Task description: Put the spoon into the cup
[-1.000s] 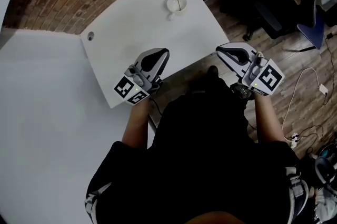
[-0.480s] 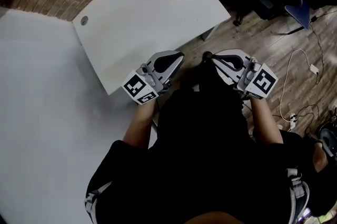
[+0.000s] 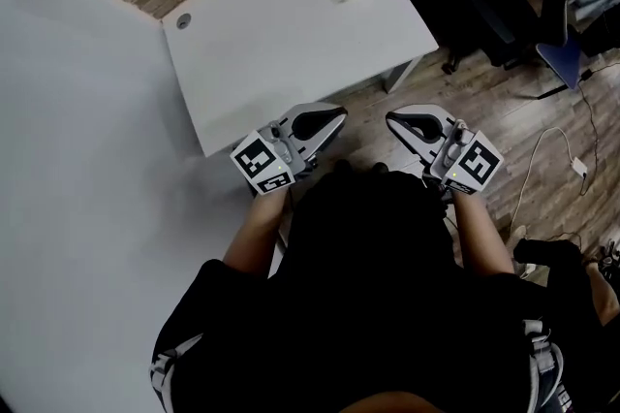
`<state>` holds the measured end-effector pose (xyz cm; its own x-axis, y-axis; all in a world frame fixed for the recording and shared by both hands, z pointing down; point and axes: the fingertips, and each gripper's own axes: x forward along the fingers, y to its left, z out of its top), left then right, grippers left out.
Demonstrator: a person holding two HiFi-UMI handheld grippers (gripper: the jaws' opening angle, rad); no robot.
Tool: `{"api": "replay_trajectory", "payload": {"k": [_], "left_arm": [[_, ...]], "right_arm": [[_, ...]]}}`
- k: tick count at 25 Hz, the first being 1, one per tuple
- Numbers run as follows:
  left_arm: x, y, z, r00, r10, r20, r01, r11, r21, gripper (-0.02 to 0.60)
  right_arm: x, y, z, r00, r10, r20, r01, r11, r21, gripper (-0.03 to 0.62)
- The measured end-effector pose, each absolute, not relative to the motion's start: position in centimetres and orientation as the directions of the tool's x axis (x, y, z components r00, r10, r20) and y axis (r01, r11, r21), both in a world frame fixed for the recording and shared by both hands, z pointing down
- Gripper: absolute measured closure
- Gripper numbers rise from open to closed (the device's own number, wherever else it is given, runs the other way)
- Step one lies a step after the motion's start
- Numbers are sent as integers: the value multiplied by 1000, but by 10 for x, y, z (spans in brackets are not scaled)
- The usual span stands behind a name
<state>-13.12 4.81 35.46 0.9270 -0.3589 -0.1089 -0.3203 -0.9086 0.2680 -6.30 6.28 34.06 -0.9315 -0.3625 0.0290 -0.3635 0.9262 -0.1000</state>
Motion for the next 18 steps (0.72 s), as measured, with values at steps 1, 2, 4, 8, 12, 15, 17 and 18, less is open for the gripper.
{"api": "replay_trajectory", "payload": {"k": [1,2,4,8,12,15,17,18], "left_arm": [[-129,51,353,926,-363,-105,-325,-907,267,565],[-125,54,353,927,-361,-102,-325,-908,265,565],[-113,61,353,931,-351,-97,-316,-911,265,565],[-87,69,350,930,-352,-101,-314,-909,274,565],[-71,74,347,929,-360,-90,-325,-907,269,565],[-59,76,356,931,-358,-73,-325,-902,284,565],[-47,81,358,934,-349,-75,-315,-906,282,565],[-41,83,359,936,-343,-74,-311,-908,281,565]], "right_arm": [[-62,63,339,-934,-355,24,-356,930,-92,588],[-60,63,337,-936,-350,17,-351,933,-86,588],[-53,66,334,-938,-347,3,-346,935,-82,589],[-27,74,336,-934,-356,-1,-355,931,-92,588],[-1,78,336,-929,-370,0,-369,926,-83,589],[11,78,337,-925,-379,-11,-377,923,-75,588],[19,83,341,-925,-379,-16,-376,923,-76,589],[24,84,344,-925,-380,-15,-377,923,-80,588]]}}
